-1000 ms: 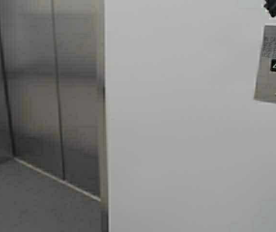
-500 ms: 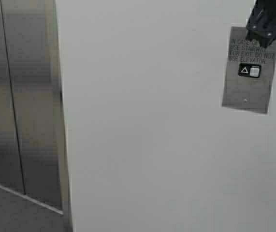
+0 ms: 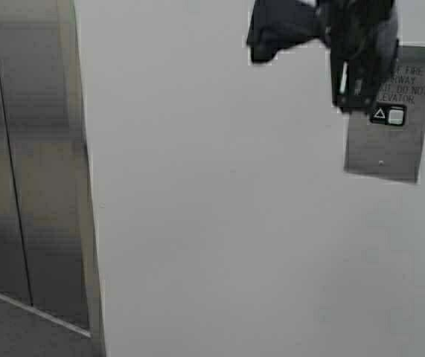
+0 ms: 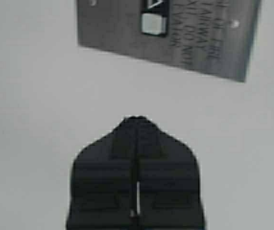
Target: Navigate to elevator, push the call button, then enter the elevator
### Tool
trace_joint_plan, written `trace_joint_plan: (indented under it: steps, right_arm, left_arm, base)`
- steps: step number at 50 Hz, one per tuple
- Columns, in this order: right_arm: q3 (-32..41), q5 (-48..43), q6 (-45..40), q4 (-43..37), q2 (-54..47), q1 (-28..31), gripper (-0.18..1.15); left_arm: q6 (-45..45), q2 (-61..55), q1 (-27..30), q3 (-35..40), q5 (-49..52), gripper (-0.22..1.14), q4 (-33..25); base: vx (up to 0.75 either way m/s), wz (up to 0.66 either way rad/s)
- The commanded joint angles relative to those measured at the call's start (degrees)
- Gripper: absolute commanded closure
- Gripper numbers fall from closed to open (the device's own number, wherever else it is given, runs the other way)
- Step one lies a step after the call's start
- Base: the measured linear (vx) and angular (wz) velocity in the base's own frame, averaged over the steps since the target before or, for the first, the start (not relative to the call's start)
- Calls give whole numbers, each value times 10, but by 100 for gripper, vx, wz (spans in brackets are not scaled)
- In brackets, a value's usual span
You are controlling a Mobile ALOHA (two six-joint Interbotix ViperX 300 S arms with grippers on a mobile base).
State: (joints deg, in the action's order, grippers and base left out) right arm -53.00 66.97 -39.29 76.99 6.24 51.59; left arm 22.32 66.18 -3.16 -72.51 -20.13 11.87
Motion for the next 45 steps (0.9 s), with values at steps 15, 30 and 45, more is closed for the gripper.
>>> trace_joint_plan:
  steps: [15,30,45]
  right_arm:
    - [-27,12,-104,88,-69,-47,91]
    - [-26,11,-123,136,-85,-96,91]
    - [-21,8,-184,185,-153,-128,91]
  left_arm:
    - [0,6,0,15,-5,89,-2]
    - [-3,4,-1,14,-6,89,-2]
    - [2,4,0,13,-10,89,-2]
  base:
    - [7,0]
    - [8,-2]
    - [6,-1]
